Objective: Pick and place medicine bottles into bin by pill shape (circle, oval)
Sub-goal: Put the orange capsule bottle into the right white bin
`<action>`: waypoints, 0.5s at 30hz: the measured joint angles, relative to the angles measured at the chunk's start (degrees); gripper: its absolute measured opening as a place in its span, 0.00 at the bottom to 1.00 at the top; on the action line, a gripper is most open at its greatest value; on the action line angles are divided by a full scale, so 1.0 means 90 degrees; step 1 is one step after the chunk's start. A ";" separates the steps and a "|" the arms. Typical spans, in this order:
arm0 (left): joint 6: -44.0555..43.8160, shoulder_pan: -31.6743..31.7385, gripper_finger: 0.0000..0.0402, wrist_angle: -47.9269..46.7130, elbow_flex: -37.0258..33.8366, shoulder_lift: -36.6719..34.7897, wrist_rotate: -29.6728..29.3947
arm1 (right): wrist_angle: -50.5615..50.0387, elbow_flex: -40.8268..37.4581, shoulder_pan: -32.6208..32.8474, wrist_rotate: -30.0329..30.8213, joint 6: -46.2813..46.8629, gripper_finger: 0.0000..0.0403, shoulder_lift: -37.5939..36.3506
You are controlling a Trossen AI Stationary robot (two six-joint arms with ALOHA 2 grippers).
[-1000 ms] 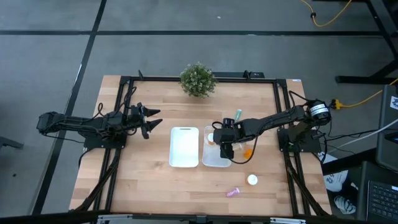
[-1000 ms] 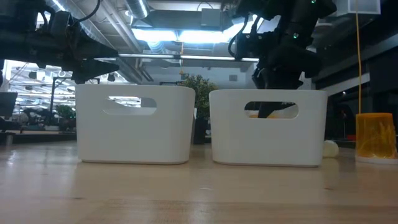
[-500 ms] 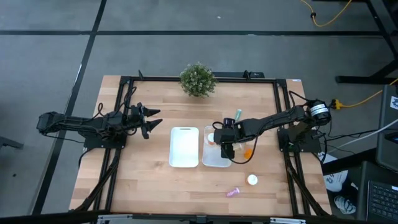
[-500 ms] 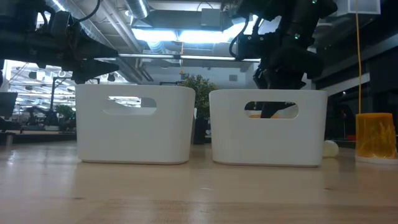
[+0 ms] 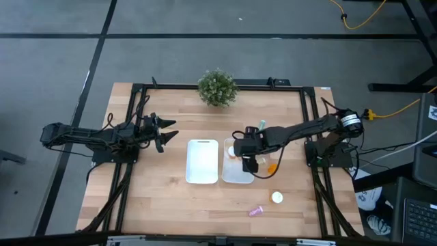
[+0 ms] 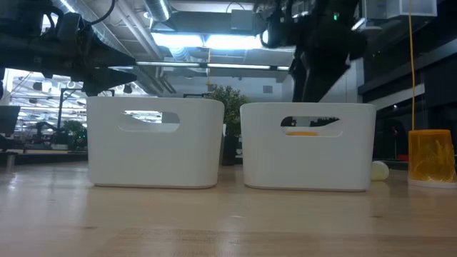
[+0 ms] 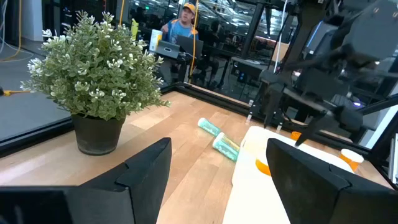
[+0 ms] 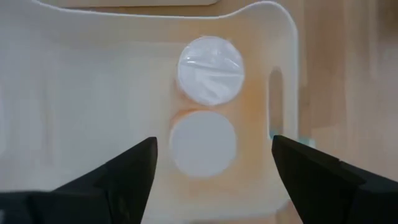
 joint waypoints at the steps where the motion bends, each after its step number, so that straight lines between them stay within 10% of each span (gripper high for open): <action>1: 0.0000 0.0000 0.64 -0.0001 0.0002 -0.0002 -0.0002 | -0.0236 0.0147 0.0032 -0.0011 0.0159 0.79 0.0000; 15: 0.0002 0.0000 0.64 0.0004 0.0002 -0.0002 0.0001 | -0.2708 0.1117 0.1905 0.0354 0.3936 0.78 -0.0660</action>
